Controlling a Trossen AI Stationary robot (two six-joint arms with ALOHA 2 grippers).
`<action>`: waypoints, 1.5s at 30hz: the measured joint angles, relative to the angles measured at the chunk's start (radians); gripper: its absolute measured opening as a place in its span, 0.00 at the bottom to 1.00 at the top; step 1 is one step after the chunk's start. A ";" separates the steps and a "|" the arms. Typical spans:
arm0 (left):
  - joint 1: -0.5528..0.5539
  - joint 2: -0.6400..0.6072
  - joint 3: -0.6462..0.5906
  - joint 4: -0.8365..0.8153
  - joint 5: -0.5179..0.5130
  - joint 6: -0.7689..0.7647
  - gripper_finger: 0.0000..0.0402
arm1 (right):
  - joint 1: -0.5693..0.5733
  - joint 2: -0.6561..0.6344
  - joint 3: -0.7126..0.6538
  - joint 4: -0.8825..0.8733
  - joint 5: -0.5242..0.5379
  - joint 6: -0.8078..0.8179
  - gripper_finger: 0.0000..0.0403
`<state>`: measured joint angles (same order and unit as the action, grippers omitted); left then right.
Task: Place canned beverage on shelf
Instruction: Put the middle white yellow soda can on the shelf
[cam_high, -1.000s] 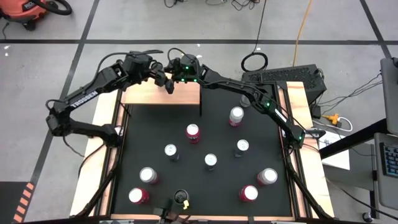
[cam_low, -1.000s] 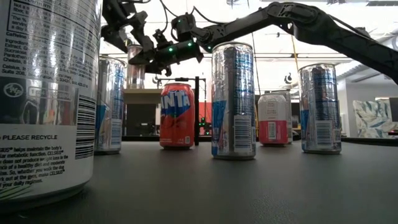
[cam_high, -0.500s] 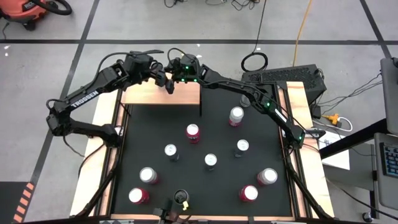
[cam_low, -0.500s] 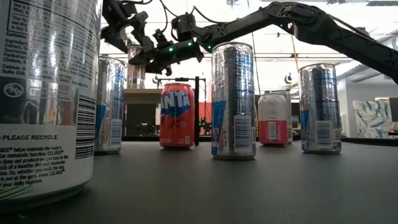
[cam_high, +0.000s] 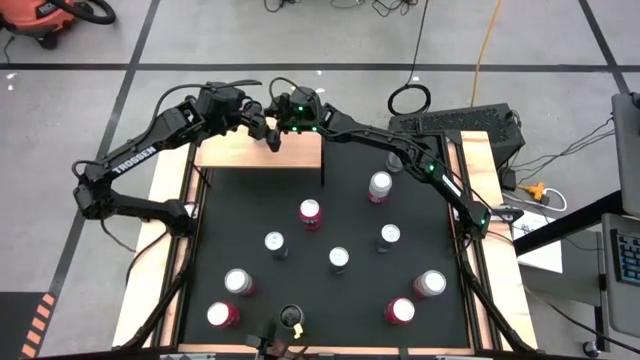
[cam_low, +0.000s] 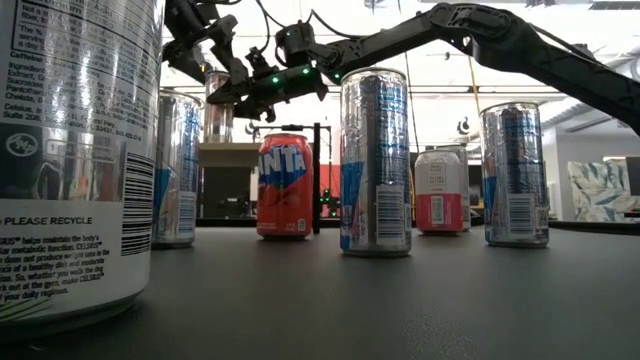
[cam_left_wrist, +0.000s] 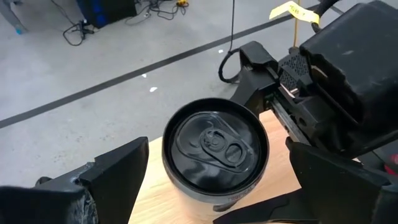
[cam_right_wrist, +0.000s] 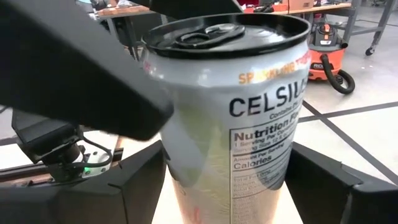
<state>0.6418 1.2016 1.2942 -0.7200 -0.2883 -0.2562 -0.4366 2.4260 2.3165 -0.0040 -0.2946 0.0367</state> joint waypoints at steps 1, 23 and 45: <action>0.000 -0.002 0.000 -0.001 0.000 0.000 0.97 | 0.000 0.000 0.000 0.000 0.000 0.001 0.71; -0.009 -0.130 0.001 -0.125 -0.046 -0.084 0.97 | -0.020 -0.215 0.000 -0.602 0.002 -0.030 0.71; -0.063 -0.085 -0.103 0.043 -0.068 -0.313 0.97 | -0.042 -0.647 0.000 -1.259 0.166 -0.123 0.71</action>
<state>0.5793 1.1168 1.1908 -0.6774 -0.3559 -0.5690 -0.4788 1.7794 2.3169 -1.2626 -0.1287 -0.0858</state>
